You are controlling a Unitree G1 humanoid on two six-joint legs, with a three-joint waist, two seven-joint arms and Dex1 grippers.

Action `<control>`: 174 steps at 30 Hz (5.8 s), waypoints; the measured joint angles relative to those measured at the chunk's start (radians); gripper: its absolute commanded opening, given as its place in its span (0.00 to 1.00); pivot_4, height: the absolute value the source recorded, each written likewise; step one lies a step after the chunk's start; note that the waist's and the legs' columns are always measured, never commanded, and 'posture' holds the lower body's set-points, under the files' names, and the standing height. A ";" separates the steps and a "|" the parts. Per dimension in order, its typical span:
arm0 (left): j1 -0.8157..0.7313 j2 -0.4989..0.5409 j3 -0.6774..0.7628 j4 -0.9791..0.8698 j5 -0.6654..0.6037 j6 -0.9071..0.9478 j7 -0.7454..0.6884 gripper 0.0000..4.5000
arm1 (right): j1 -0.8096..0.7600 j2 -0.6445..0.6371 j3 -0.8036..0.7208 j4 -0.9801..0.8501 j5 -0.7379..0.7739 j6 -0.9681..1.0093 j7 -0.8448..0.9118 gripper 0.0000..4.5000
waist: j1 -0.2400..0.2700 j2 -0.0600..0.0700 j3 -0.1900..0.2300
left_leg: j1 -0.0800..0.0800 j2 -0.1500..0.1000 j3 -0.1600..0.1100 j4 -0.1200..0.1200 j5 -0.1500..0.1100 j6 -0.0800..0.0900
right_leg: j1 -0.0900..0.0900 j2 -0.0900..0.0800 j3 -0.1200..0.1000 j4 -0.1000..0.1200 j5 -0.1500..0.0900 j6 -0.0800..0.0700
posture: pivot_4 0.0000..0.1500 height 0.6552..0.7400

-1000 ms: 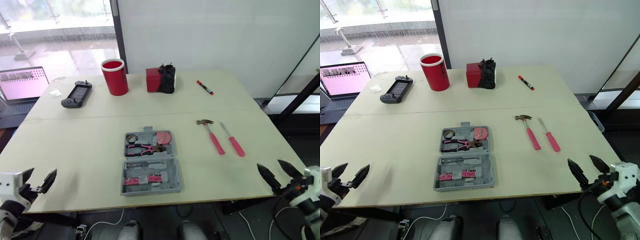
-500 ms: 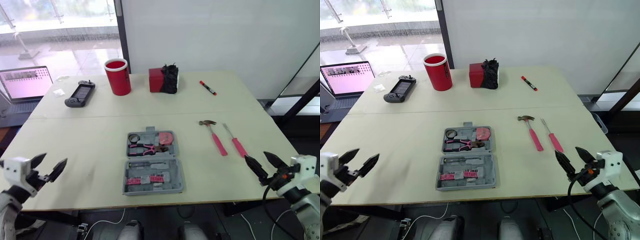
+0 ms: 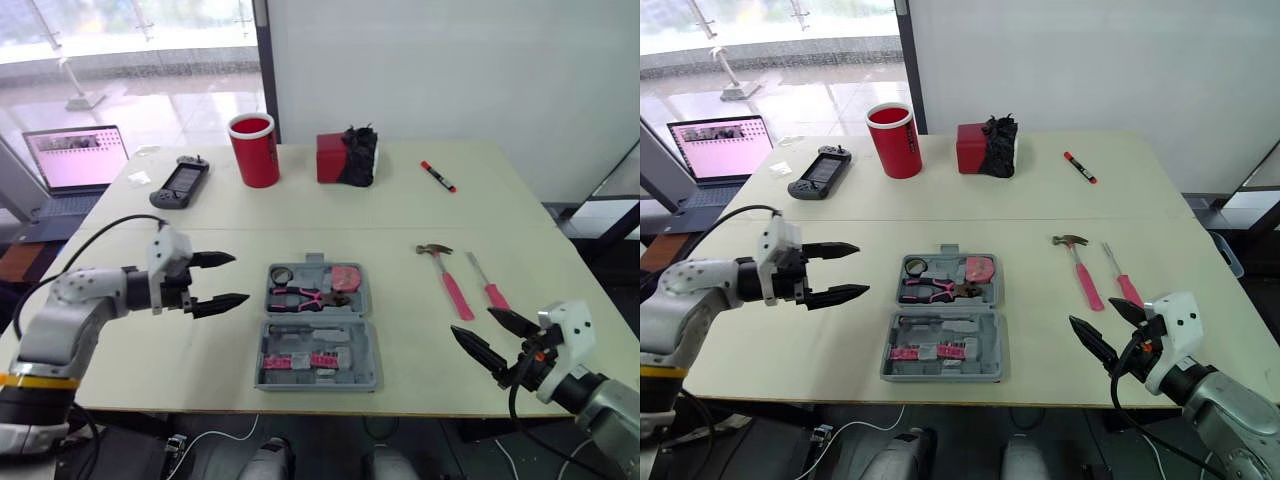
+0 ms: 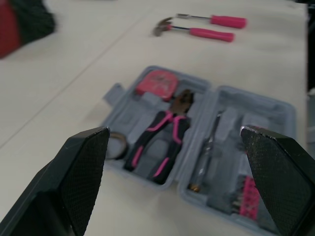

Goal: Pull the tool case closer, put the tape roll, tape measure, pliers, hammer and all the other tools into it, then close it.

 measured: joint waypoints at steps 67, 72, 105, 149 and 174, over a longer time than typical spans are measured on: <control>0.220 -0.128 0.095 -0.338 -0.008 0.167 0.405 1.00 | -0.784 0.118 0.456 0.683 -0.447 0.415 -0.054 0.01 | -0.021 -0.002 0.001 | -0.001 0.000 0.006 -0.004 0.005 -0.009 | -0.007 -0.001 0.008 0.001 0.003 0.002 | 1.00 1.00; 0.165 -0.161 0.052 -0.307 -0.013 0.160 0.373 1.00 | -0.628 0.157 0.423 0.442 -0.423 0.521 -0.117 0.01 | -0.023 -0.003 0.001 | -0.001 0.001 0.007 -0.004 0.005 -0.009 | -0.007 -0.001 0.008 0.001 0.003 0.002 | 1.00 1.00; 0.283 -0.146 0.111 -0.360 -0.018 0.138 0.404 1.00 | -1.177 -0.385 1.197 1.034 -1.202 -1.382 0.544 0.99 | -0.025 -0.003 0.003 | -0.002 0.001 0.010 -0.005 0.006 -0.010 | -0.008 -0.003 0.009 0.000 0.003 0.003 | 1.00 1.00; 0.283 -0.156 0.128 -0.403 -0.023 0.074 0.426 1.00 | -0.849 -0.125 0.561 0.563 -0.553 0.610 0.271 0.00 | 0.003 -0.005 0.001 | -0.004 0.000 0.010 -0.004 0.006 -0.011 | -0.010 -0.003 0.009 0.000 0.004 0.002 | 1.00 1.00; 0.248 -0.058 0.068 -0.421 -0.178 0.212 0.205 1.00 | -0.718 -0.092 0.516 0.497 -0.492 0.348 0.130 0.97 | -0.006 -0.005 0.001 | -0.003 0.001 0.010 -0.004 0.006 -0.010 | -0.009 -0.001 0.009 0.000 0.004 0.003 | 1.00 1.00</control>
